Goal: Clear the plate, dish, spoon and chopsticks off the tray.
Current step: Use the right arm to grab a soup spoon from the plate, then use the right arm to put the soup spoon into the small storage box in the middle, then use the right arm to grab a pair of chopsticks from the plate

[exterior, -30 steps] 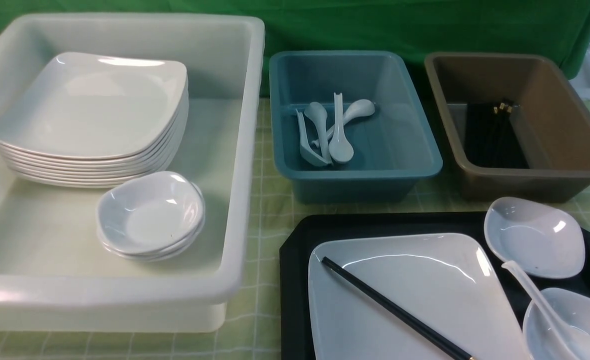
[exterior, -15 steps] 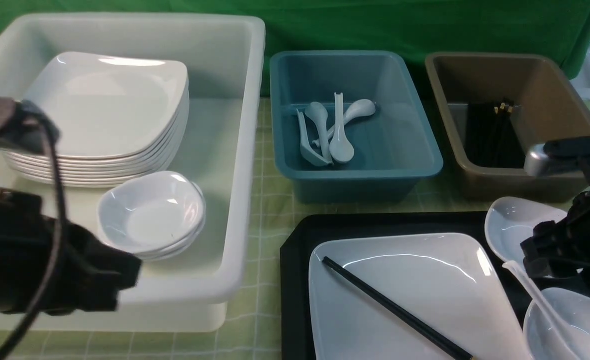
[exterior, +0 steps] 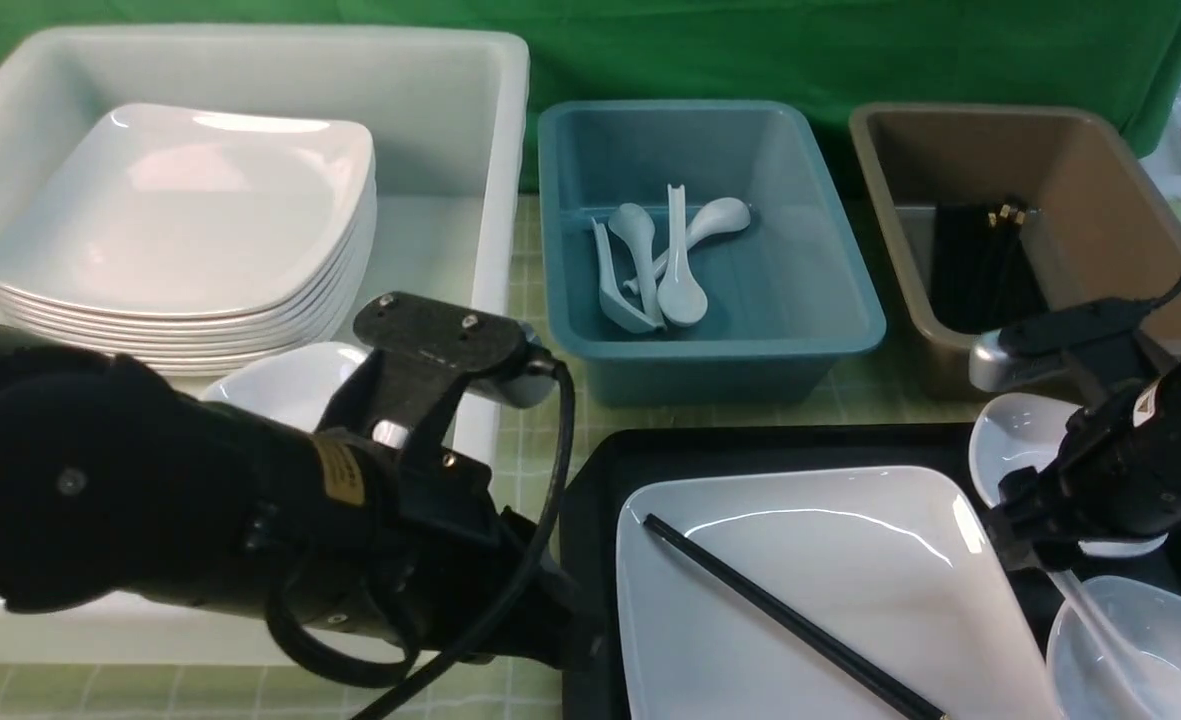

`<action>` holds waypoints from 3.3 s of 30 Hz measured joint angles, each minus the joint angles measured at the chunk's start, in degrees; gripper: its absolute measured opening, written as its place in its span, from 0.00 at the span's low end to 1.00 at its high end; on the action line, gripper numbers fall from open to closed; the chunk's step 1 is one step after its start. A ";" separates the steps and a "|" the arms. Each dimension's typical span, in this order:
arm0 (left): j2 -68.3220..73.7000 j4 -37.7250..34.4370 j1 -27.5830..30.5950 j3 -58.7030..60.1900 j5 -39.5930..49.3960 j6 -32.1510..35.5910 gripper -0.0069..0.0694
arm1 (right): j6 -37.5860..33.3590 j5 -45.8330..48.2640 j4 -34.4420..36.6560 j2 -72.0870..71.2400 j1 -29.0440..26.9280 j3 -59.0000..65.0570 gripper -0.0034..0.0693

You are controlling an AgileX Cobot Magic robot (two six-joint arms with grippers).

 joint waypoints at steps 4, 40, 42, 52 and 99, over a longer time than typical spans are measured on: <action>0.32 0.43 0.00 0.00 -2.03 0.00 0.09 | 0.00 -0.58 0.00 3.55 0.00 0.00 0.74; -1.13 8.47 18.95 -16.12 8.74 -4.70 0.09 | -0.45 -20.76 9.15 23.50 12.03 -53.46 0.24; -3.45 8.31 18.99 -15.13 8.61 -4.70 0.09 | -0.52 -19.83 9.15 28.05 11.97 -57.69 0.24; -16.35 6.04 18.99 -3.94 7.78 -5.47 0.09 | -0.84 -19.41 9.15 37.49 11.97 -61.68 0.44; -17.71 -7.24 18.99 10.75 13.44 10.80 0.09 | -3.27 8.69 -1.27 13.53 23.87 -9.34 0.73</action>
